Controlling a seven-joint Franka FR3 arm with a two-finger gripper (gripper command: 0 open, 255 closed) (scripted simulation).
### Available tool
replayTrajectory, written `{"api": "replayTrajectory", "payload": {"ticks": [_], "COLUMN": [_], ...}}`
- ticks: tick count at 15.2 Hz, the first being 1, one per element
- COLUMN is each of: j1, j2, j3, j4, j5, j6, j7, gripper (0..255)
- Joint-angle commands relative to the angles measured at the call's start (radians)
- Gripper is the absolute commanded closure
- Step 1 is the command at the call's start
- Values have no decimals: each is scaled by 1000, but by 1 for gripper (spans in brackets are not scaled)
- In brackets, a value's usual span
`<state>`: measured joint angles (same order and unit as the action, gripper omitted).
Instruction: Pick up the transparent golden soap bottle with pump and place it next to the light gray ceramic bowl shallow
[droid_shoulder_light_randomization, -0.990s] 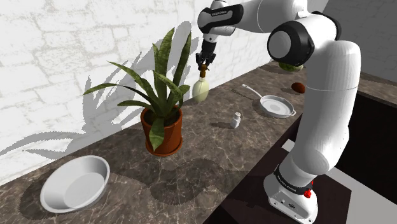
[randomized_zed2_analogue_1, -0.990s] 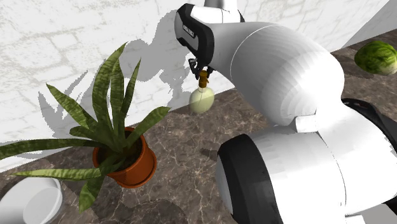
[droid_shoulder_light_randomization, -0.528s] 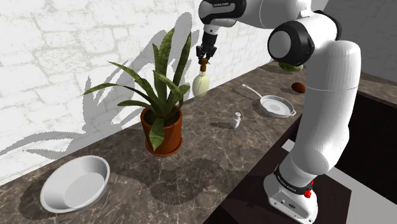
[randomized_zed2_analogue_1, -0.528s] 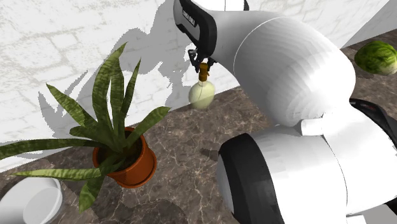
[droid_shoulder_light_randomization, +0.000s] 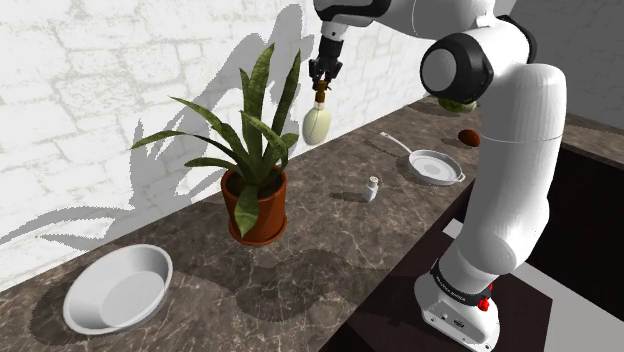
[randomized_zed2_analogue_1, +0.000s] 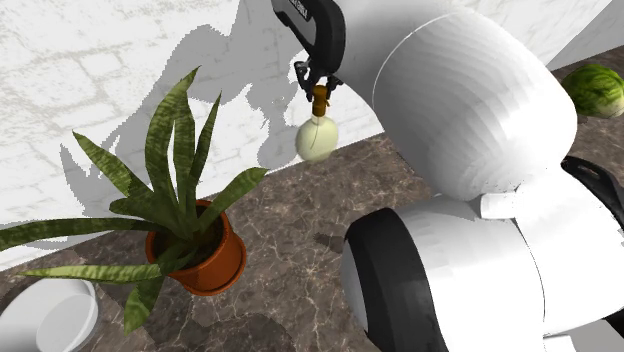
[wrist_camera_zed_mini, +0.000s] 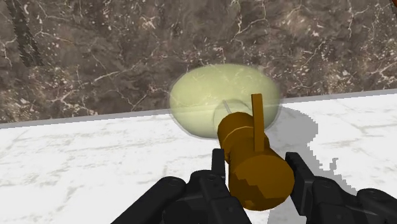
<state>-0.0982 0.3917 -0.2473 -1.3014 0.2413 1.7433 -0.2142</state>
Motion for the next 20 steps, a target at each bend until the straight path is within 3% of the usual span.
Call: {"api": "replayTrajectory", "payload": {"ticks": [1, 10, 14, 20], "j1": [-3, -24, 54, 146], "j2": [3, 47, -108, -288], "j3": [0, 0, 10, 50], "j4": [36, 222, 24, -175], "j5": [0, 8, -35, -90], "j6": [-32, -174, -117, -76], "j7": [4, 23, 85, 203], "gripper": [255, 255, 255, 255]}}
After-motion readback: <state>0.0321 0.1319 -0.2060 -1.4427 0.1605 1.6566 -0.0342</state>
